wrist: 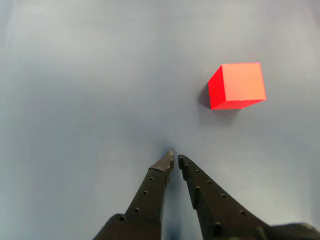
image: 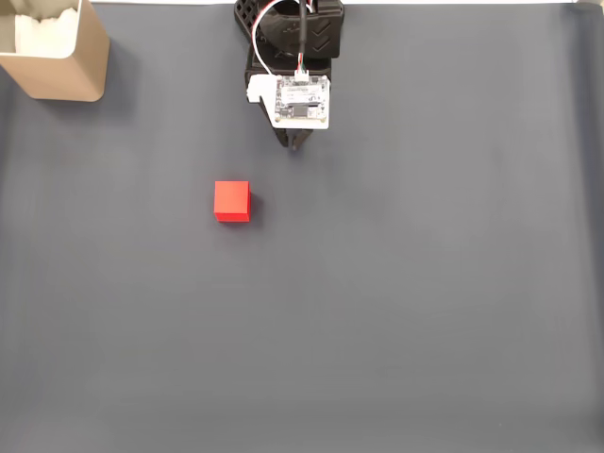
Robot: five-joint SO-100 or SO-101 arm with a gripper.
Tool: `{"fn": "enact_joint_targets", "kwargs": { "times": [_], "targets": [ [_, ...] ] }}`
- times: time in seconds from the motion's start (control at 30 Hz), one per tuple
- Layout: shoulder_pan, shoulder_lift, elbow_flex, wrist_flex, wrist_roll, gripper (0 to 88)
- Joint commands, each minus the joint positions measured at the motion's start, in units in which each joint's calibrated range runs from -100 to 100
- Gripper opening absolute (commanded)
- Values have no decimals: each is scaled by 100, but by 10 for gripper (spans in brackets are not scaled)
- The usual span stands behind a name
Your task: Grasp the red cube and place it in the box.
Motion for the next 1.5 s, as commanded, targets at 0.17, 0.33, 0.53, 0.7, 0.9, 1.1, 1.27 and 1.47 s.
{"fn": "enact_joint_targets", "kwargs": {
  "times": [0.17,0.33,0.53,0.7,0.9,1.1,1.27,1.47],
  "targets": [
    [-20,372,-311,-589,-112,0],
    [-41,771,-831,-745,-117,1],
    [-48,1412,-1734,-712,-112,5],
    [-48,1906,-2419,-605,-68,10],
    [-48,2522,-3231,-236,-39,11],
    [1,3397,-4371,313,-29,11],
    [94,3943,-5202,633,59,11],
    [300,4445,-5941,952,156,11]
  ]
}}
